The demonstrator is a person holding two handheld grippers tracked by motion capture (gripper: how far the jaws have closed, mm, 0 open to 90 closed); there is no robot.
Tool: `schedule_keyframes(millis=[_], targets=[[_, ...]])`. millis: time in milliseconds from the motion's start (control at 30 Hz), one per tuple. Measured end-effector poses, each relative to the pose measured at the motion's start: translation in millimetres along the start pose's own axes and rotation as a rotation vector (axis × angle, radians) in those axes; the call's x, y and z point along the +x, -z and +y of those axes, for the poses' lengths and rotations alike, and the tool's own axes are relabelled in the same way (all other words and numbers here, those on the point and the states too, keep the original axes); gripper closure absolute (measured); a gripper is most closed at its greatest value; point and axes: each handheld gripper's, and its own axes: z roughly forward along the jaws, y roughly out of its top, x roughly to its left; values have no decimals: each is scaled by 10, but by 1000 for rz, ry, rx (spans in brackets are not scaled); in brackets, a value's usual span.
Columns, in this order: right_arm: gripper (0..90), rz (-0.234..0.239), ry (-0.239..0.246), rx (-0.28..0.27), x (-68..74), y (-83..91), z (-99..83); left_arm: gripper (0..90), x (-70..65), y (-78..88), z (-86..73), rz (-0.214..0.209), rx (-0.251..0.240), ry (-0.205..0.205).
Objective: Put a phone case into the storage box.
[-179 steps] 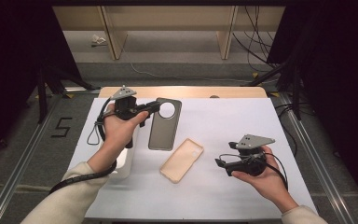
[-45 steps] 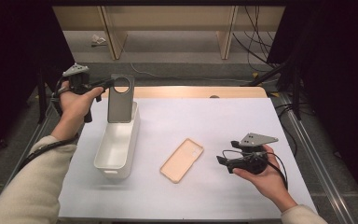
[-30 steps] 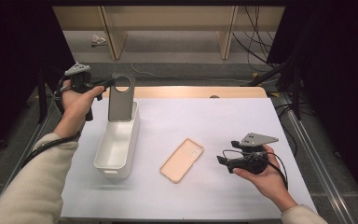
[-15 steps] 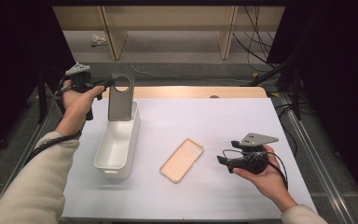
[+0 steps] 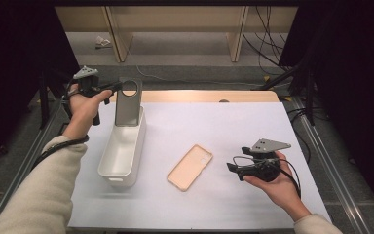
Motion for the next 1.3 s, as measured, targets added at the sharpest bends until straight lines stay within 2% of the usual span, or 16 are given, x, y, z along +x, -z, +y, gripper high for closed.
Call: schedule_keyframes(millis=[800,1300], targets=[[206,-1,-3,-1,-1,1,0,819,34,-60,-36,7,9,-1],[206,1,-1,0,0,-1,-1,818,58,-155,-125,8,32,2]])
